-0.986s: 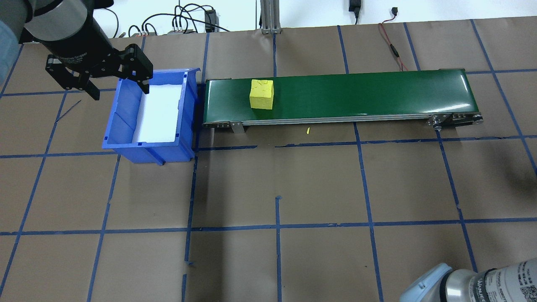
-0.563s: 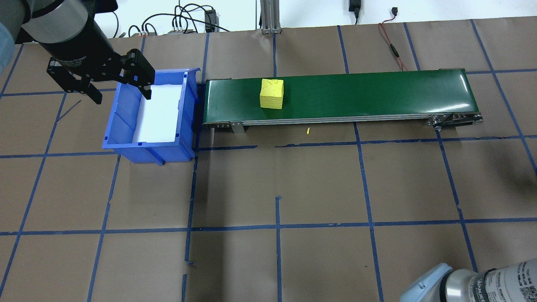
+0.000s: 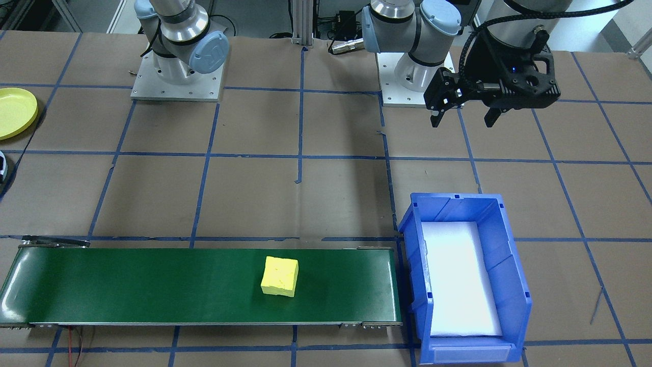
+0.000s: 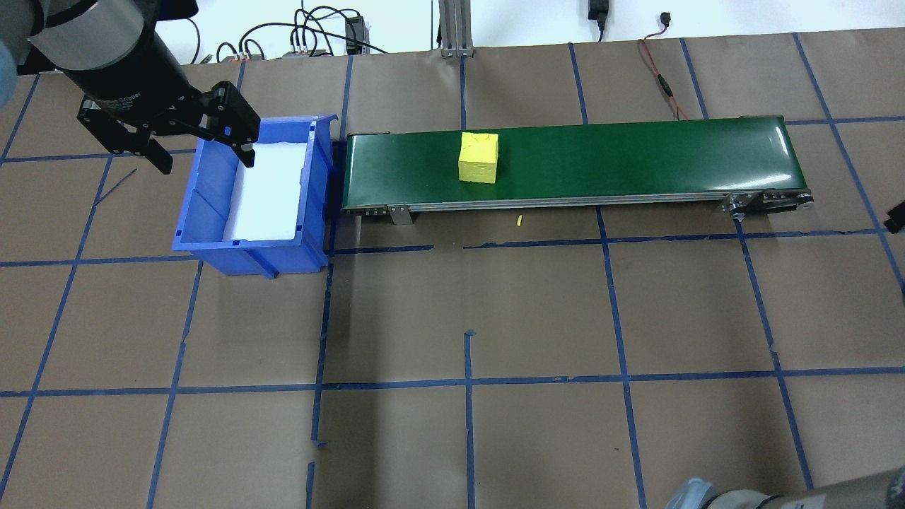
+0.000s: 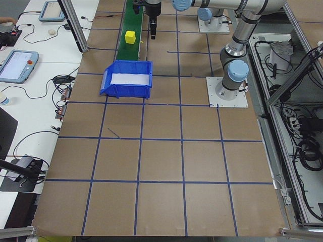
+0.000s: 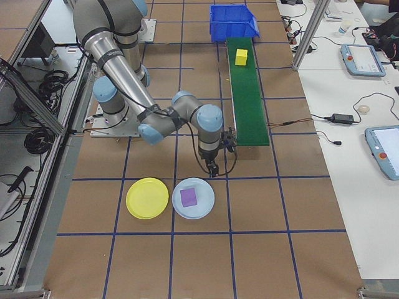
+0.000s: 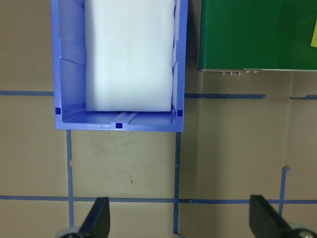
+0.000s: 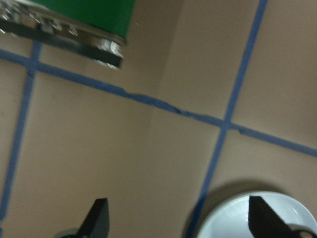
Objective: Move block left to right into plate
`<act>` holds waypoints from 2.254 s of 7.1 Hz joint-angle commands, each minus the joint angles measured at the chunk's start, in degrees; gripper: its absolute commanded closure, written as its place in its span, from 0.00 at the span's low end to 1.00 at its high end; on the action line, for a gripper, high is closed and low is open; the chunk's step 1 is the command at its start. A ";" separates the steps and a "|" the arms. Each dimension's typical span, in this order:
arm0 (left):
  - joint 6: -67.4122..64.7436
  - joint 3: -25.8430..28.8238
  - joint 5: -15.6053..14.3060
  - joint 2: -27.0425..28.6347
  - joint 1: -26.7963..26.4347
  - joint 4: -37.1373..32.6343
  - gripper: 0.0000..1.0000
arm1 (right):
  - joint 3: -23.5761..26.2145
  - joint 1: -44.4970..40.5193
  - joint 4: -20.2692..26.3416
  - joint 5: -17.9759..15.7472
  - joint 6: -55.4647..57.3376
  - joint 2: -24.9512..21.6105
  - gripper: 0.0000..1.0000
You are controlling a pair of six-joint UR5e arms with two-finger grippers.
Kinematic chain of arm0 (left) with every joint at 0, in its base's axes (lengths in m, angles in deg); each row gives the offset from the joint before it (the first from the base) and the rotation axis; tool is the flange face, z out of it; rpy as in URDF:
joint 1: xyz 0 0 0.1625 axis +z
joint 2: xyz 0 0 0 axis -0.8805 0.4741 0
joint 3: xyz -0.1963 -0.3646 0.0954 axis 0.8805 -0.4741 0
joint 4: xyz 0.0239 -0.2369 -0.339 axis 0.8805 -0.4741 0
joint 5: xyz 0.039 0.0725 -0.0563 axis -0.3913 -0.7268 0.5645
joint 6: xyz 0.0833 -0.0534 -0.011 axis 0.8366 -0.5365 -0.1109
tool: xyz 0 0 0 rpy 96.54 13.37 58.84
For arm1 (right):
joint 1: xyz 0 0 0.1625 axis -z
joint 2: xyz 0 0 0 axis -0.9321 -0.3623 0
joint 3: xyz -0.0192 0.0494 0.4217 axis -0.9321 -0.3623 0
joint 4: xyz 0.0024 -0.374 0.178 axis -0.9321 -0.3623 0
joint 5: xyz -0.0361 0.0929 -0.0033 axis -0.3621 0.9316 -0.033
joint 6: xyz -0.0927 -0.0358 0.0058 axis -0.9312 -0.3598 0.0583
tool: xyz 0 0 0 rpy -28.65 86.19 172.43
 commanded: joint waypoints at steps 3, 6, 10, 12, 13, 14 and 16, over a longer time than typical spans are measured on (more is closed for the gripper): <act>-0.22 -0.26 0.16 0.00 -0.01 0.08 0.00 | -4.38 -23.60 7.72 0.36 34.36 -0.87 0.00; -0.22 -0.26 0.16 0.00 -0.01 0.08 0.00 | -4.30 -31.00 6.60 5.81 48.73 1.75 0.00; -0.22 -0.26 0.16 0.00 -0.01 0.08 0.00 | -4.74 -31.10 3.09 11.79 51.39 6.07 0.00; -0.22 -0.26 0.16 0.00 0.07 0.08 0.00 | -10.85 -31.19 2.91 14.69 56.02 10.53 0.00; -0.22 -0.35 0.16 0.00 0.07 0.08 0.00 | -12.54 -31.19 2.82 15.39 56.14 11.95 0.00; -0.22 -0.26 0.16 0.00 0.07 0.08 0.00 | -13.95 -31.10 2.82 16.79 56.66 12.14 0.00; -0.22 -0.26 0.16 0.00 0.07 0.08 0.00 | -14.49 -31.19 2.73 19.70 57.29 13.97 0.00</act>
